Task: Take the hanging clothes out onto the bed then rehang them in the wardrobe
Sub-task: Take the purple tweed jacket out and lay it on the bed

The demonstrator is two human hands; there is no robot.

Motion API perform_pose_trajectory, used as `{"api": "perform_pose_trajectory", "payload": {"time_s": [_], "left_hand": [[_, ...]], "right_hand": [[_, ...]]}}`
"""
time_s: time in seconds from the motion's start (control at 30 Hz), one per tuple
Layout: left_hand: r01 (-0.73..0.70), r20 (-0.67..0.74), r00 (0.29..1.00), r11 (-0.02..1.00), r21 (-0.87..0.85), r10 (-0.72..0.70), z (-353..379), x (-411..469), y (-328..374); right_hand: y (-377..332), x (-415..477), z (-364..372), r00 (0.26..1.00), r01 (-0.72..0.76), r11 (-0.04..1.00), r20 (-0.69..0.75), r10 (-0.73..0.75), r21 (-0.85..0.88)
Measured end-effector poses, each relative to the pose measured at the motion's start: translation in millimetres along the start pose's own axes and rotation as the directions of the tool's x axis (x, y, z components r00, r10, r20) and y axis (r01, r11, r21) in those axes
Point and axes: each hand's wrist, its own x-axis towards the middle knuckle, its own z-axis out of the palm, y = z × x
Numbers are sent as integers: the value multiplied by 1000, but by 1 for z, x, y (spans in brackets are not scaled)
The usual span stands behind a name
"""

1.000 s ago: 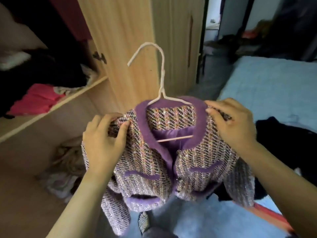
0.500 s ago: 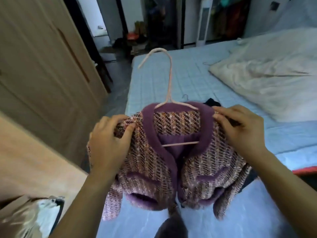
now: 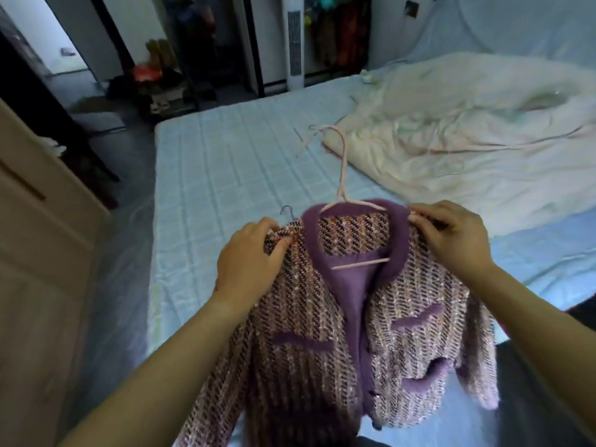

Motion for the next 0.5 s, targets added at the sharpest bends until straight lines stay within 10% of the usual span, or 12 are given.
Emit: {"api": "perform_pose_trajectory", "payload": {"time_s": [0.5], "left_hand": [[374,184,894,907,192,-408,158,124,-147]], "right_hand": [[127,107,258,889,18,998,457,8,-54]]}}
